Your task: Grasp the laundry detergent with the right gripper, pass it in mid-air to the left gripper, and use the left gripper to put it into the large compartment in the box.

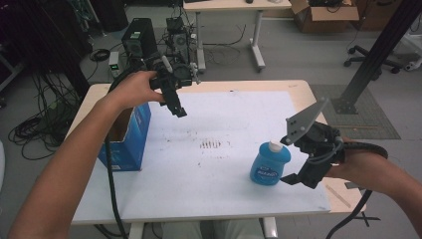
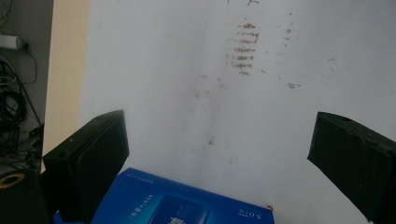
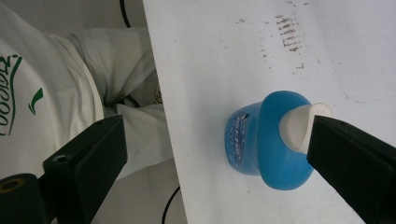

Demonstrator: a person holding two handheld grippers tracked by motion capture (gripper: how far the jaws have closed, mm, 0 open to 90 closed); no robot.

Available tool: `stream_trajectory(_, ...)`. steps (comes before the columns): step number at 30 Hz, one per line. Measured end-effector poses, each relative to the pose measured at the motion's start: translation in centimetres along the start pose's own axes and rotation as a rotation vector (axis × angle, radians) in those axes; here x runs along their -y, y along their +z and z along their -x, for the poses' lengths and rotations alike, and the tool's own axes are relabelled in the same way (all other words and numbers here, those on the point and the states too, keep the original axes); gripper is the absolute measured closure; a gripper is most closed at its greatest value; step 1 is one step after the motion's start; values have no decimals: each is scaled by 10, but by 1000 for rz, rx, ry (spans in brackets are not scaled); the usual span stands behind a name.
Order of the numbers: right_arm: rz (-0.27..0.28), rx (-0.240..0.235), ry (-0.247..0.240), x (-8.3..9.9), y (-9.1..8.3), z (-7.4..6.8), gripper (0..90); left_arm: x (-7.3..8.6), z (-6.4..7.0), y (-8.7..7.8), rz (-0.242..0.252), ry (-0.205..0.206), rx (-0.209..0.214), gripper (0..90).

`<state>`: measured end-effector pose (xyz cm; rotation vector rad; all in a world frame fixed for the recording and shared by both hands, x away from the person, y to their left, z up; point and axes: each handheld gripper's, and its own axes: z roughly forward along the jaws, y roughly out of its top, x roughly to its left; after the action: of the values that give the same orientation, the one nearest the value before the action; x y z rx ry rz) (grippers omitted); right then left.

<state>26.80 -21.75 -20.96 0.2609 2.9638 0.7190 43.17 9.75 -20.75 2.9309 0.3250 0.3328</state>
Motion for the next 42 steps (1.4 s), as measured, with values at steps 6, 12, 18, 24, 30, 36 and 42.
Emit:
stream_trajectory(6, 2, 2, -1, 0, -1, 0, 46, 0, 0, -2, 6, -1, -2, 53)
stream_trajectory(12, 5, 6, 2, 2, -4, 1, 46, -1, 0, -1, 5, 2, -2, 53)
stream_trajectory(18, 19, 14, 10, 5, -8, 5, 46, -2, 1, 0, 8, -2, -1, 53)
stream_trajectory(24, 36, 22, 15, 10, -11, 10, 45, -3, 2, -1, 7, 1, -2, 53)
stream_trajectory(30, 52, 17, 22, 16, -10, 15, 44, -4, 3, -1, 6, 3, -3, 53)
stream_trajectory(36, 68, 16, 25, 21, -10, 20, 42, -3, 2, -1, 1, 2, -4, 53)
stream_trajectory(42, 86, 18, 28, 25, -10, 25, 40, -5, 2, 0, 1, 5, -5, 53)
